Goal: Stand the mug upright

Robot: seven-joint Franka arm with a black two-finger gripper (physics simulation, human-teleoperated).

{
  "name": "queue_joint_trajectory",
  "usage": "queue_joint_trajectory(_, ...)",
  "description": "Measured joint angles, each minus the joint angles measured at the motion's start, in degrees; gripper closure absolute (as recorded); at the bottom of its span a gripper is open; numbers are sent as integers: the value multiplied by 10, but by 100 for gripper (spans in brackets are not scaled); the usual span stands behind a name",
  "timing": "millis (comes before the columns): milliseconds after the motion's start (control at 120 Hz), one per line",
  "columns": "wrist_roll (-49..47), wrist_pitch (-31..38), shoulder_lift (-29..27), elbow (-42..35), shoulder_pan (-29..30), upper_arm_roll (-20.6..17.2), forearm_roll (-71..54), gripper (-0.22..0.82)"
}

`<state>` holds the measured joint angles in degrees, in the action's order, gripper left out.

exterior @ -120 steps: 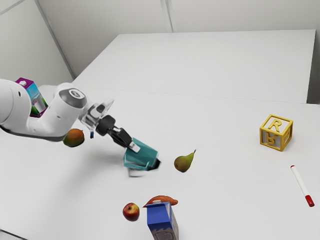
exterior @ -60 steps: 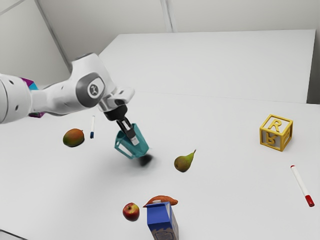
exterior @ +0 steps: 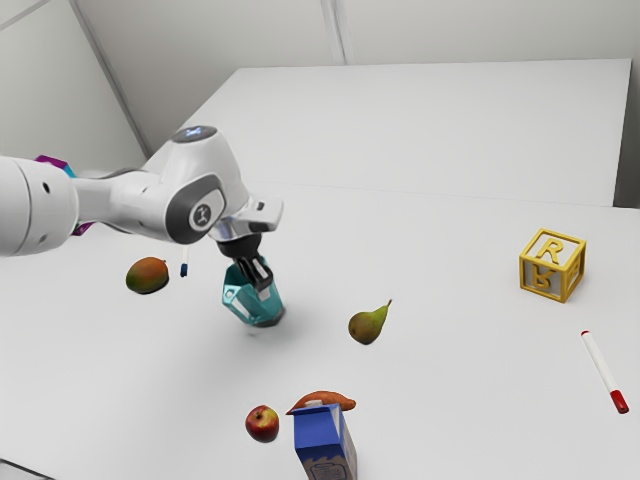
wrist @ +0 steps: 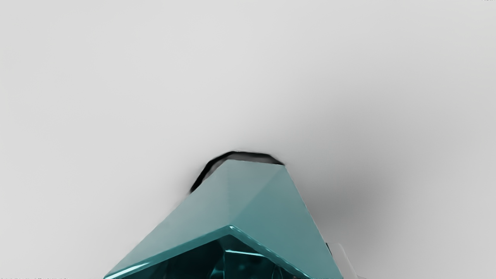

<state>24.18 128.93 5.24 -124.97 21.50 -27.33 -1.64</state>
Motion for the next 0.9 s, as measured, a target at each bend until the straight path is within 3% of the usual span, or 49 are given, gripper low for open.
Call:
queue_joint_trajectory(283, -55, 5, 3, 0, 0, 0, -3, 61)
queue_joint_trajectory(517, -84, 0, -13, 1, -3, -5, -3, 27)
queue_joint_trajectory(658, -97, -24, -46, 11, -1, -11, -2, 14)
queue_joint_trajectory(900, -129, -116, -54, 150, -14, -11, 5, 4)
